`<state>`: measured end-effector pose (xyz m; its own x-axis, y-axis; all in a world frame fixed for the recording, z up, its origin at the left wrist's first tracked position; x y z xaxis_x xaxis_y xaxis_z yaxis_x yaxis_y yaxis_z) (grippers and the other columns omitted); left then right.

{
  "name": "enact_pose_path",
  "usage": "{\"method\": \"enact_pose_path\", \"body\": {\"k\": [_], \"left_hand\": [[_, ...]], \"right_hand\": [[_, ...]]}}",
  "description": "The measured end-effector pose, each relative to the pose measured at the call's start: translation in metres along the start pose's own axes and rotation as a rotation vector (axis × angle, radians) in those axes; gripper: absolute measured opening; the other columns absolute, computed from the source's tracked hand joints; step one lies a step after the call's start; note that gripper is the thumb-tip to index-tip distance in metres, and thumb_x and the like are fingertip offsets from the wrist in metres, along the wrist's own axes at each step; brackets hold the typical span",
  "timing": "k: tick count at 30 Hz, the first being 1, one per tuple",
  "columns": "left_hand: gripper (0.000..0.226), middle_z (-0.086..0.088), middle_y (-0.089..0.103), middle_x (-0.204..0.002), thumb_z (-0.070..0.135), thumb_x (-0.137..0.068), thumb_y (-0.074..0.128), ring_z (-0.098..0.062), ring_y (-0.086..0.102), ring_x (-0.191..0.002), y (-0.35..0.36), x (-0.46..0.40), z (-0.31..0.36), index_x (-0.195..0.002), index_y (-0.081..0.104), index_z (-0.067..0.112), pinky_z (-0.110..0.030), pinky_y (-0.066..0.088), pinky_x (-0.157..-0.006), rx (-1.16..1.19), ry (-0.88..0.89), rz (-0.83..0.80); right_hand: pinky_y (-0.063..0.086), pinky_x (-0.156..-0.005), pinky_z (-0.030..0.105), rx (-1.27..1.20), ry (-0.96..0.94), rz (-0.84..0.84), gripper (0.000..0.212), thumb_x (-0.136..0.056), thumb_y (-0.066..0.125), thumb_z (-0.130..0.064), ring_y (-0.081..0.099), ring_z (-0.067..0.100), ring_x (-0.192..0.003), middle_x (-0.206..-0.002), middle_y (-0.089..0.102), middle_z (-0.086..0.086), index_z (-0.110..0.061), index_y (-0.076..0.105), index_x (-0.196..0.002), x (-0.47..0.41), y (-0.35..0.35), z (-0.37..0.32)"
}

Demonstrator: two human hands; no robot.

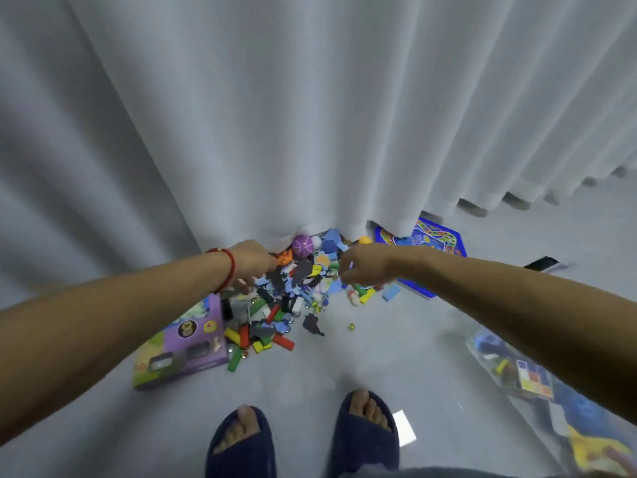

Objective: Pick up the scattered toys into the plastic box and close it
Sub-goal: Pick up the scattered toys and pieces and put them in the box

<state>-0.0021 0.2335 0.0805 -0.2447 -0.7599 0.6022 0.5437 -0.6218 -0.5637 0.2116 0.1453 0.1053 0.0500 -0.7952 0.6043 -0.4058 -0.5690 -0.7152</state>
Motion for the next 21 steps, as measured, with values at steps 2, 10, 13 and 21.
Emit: {"method": "enact_pose_path", "body": {"k": [2, 10, 13, 21], "left_hand": [[0.008, -0.01, 0.054, -0.074, 0.016, -0.082, 0.057, -0.024, 0.05, -0.063, -0.008, -0.014, -0.03, -0.079, 0.06, 0.009, -0.026, 0.045, -0.056, -0.179, 0.036, 0.06], [0.049, -0.012, 0.059, -0.125, 0.02, -0.077, 0.066, -0.035, 0.056, -0.113, -0.017, -0.087, -0.112, -0.126, 0.058, 0.019, -0.036, 0.048, -0.094, -0.524, 0.226, 0.285], [0.068, -0.012, 0.049, -0.129, 0.025, -0.074, 0.068, -0.036, 0.05, -0.117, -0.012, -0.115, -0.118, -0.137, 0.045, 0.026, -0.043, 0.046, -0.097, -0.475, 0.297, 0.402], [0.067, -0.009, 0.042, -0.118, 0.023, -0.073, 0.067, -0.032, 0.048, -0.108, 0.013, -0.149, -0.117, -0.132, 0.036, 0.022, -0.046, 0.05, -0.09, -0.071, 0.176, 0.55]], "right_hand": [[0.059, -0.08, 0.039, 0.228, -0.07, -0.077, 0.037, -0.097, 0.053, -0.03, 0.068, 0.028, -0.092, -0.11, 0.067, 0.007, -0.011, 0.059, -0.128, -0.039, 0.022, -0.02], [0.05, -0.098, 0.042, 0.454, -0.225, -0.053, 0.056, -0.094, 0.057, -0.022, 0.052, 0.035, -0.125, -0.14, 0.05, 0.015, -0.015, 0.039, -0.146, -0.159, 0.073, -0.046], [0.047, -0.1, 0.05, 0.489, -0.206, 0.037, 0.068, -0.089, 0.064, -0.025, 0.041, 0.038, -0.133, -0.145, 0.039, 0.014, -0.021, 0.032, -0.149, -0.194, 0.084, -0.042], [0.047, -0.089, 0.055, 0.28, 0.014, 0.552, 0.057, -0.092, 0.061, -0.024, 0.041, 0.041, -0.125, -0.145, 0.032, 0.015, -0.024, 0.036, -0.143, -0.268, 0.055, -0.012]]}}
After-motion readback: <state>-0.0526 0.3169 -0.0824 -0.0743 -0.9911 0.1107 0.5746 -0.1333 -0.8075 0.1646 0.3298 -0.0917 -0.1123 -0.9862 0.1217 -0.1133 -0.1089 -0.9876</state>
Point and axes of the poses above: each hand's wrist, its own x-axis away from the middle knuckle, its own y-axis out of the palm, z = x × y, the point moved 3 cm from there along -x, towards the middle knuckle
